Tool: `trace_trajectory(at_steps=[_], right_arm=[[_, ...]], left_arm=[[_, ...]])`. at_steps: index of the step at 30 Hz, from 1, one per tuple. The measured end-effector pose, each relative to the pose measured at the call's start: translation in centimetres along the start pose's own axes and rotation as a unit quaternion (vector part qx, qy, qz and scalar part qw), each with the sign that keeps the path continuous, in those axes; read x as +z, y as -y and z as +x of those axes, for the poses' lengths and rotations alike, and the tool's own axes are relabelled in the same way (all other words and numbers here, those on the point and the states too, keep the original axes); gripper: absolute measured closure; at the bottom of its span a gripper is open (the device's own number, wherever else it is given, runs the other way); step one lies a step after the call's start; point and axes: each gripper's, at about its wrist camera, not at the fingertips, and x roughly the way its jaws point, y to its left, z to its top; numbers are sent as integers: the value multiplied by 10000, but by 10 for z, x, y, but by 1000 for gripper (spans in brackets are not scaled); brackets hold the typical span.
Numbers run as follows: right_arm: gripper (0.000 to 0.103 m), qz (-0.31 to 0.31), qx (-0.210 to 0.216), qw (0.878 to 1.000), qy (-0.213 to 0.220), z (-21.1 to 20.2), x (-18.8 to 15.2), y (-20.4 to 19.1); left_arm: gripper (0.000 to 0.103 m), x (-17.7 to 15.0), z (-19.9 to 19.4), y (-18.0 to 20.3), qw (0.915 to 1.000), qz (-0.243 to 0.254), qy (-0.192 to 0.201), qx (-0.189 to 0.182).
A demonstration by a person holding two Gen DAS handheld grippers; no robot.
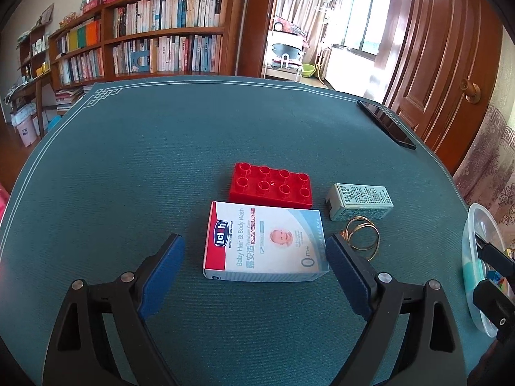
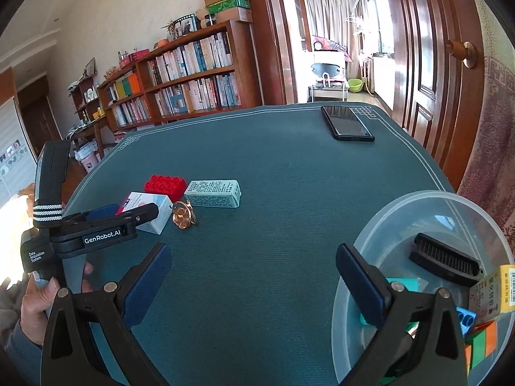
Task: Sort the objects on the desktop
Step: 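Position the left gripper fingers around the white baby wash box, then close the left gripper on the baby wash box while right moves around the gold ring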
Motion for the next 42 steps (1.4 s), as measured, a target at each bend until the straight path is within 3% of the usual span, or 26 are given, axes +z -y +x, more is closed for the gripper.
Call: trace_trajectory(at_steps=[6, 15, 19, 22, 31, 38, 42], right_arm=[[1, -52, 13, 9999, -153, 13, -1, -6], [1, -192, 61, 9993, -328, 27, -1, -18], [1, -268, 44, 9989, -385, 33, 1, -23], [1, -334, 24, 9985, -421, 37, 1, -27], [1, -529, -55, 9970, -558, 56, 4, -41], [1, -768, -60, 9953, -582, 70, 10, -61], [7, -838, 35, 9939, -711, 85, 14, -71]], left_arm=[[11, -1, -1, 3, 9999, 87, 7, -113], [11, 2, 9, -1, 9998, -75, -196, -1], [12, -1, 7, -2, 9998, -83, -152, 83], [22, -2, 3, -4, 9998, -164, -109, 50], [22, -9, -10, -14, 9994, -324, -44, 149], [22, -7, -28, -27, 9981, -473, 224, 311], [22, -6, -31, -34, 9976, -585, 226, 288]])
